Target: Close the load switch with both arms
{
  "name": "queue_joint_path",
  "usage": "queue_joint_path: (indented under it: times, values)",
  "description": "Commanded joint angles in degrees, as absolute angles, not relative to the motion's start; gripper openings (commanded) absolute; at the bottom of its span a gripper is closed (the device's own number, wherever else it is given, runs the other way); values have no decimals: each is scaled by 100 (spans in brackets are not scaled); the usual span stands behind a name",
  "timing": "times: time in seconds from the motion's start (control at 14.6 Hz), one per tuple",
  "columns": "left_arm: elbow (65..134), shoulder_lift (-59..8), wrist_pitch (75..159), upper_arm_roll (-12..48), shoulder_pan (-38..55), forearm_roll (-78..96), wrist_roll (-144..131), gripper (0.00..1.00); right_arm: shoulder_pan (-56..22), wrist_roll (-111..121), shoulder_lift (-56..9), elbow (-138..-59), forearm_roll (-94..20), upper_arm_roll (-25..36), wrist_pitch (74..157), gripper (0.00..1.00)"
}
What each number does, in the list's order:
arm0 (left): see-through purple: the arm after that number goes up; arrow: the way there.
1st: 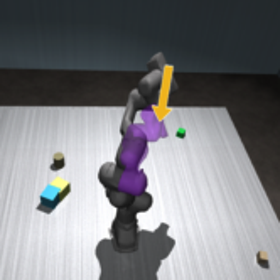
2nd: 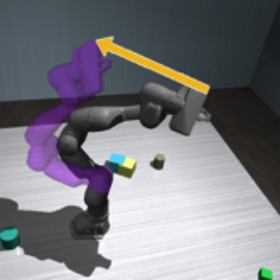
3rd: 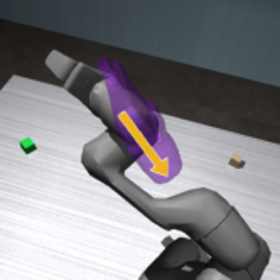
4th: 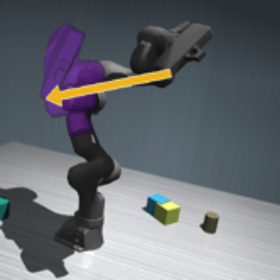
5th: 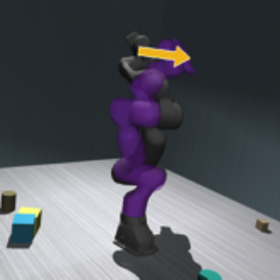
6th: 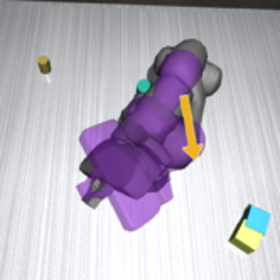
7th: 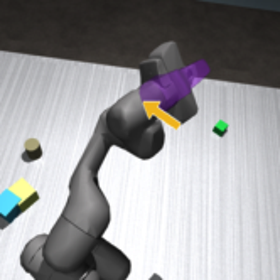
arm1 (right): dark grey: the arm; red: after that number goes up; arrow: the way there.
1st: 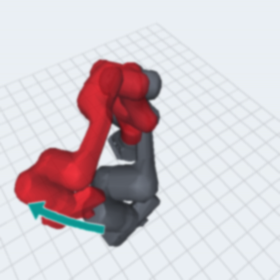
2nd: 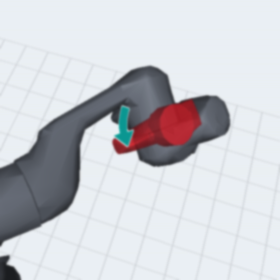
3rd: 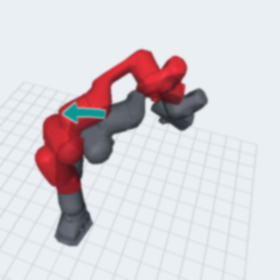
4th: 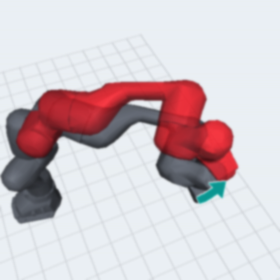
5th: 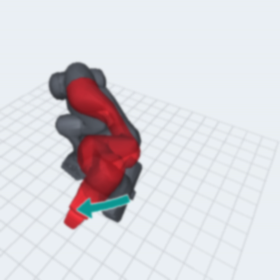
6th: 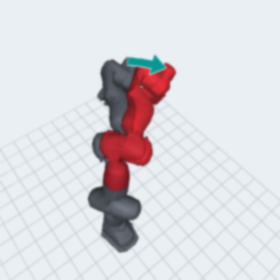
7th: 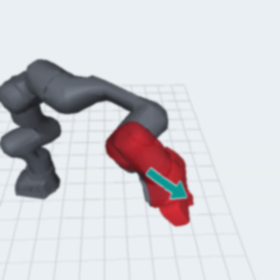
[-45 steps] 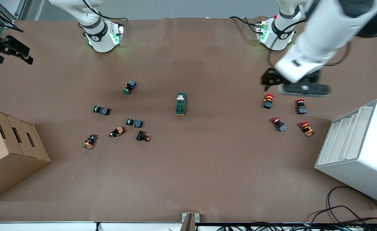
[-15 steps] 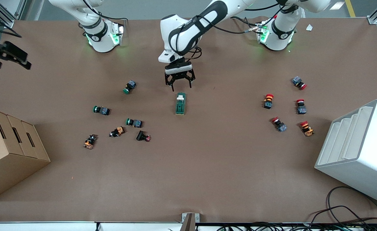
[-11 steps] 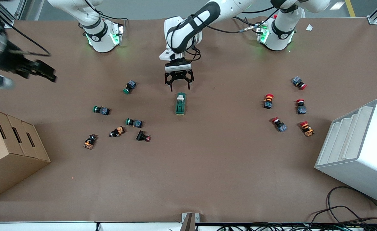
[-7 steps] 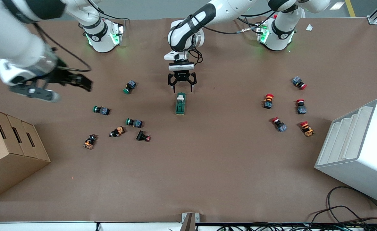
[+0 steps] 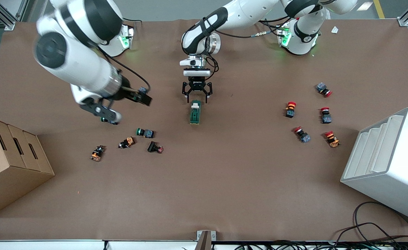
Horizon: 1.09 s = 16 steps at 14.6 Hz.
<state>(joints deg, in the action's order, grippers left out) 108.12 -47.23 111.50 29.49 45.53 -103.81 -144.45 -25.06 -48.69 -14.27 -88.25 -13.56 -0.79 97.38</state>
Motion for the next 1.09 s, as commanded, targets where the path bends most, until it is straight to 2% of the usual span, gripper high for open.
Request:
queue_joint_path:
  times: [0.0,0.21,0.48,0.68,1.03]
  values:
    - [10697,-4930,10847,2909,4684,-10678,-14563,98,-2864,-5483,-1792,-8833,-1503,-18,10229,100]
    - [10504,-5123,10723,2866,4842,-10705,-14590,98,-3163,-5852,-2012,-9061,-1512,-18,10783,100]
    - [10266,-5387,10608,2541,5185,-10890,-14590,98,-3445,-5994,-2294,-9342,-1521,-26,10986,100]
    - [10257,-5449,10600,2426,5273,-10899,-14590,98,-3770,-6537,-2329,-9939,-1512,-18,11836,100]
    - [10301,-5485,10512,2399,5317,-10907,-14748,99,-4165,-6863,-2531,-10424,-1521,-26,12813,100]
